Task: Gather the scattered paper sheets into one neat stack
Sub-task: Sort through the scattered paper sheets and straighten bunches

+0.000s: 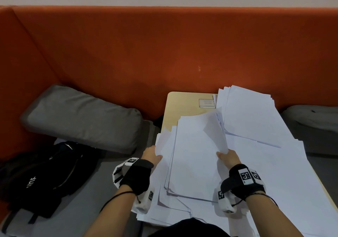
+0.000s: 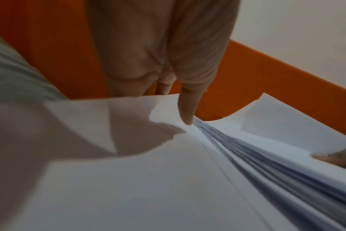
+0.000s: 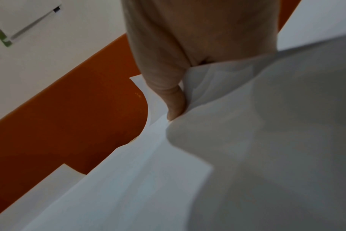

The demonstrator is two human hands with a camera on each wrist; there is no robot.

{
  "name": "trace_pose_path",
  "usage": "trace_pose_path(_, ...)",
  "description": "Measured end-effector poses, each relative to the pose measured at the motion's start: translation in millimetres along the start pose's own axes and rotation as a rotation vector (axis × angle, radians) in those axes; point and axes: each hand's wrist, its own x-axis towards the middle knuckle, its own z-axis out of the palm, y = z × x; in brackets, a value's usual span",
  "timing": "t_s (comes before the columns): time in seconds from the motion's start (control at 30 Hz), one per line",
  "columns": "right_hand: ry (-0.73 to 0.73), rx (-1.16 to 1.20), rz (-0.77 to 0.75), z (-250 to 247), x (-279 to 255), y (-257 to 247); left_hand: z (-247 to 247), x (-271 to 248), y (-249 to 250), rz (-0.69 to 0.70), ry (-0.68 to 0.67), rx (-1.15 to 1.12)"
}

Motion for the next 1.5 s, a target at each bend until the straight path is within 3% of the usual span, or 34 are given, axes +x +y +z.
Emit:
trace_pose_path(0.3,0.003,-0.008,0.0,-0.7,-1.3,-0.5,3.8,-4.5,1.7,0.025,0.018,0.117)
trace_pose_path(0.67,0.011,-0.029,0.011,0.7,-3.9,-2.2,1.8,-5.2,1.8,-0.005,0.071,0.032)
trace_pose_path(1.03,0.021,-0.019,0.004,2.2,-4.4,-4.6,2.3,11.4,-28.1,-0.063,-0.083,-0.428)
trace_pose_path(1.17,0.032,0.002,0.004,1.0,-2.3,-3.9,-15.6,-14.4,-9.4,-0.029,-0.103,-0.304)
trace_pose_path(1.3,0.04,0.044,0.002,-2.3,-1.6,-3.3,-23.6,-14.8,6.1,0.084,0.016,-0.179)
trace_pose_path(1.5,0.059,0.054,0.002,-9.0,-3.7,-4.3,-39.1,-12.0,34.9,0.205,0.149,0.223)
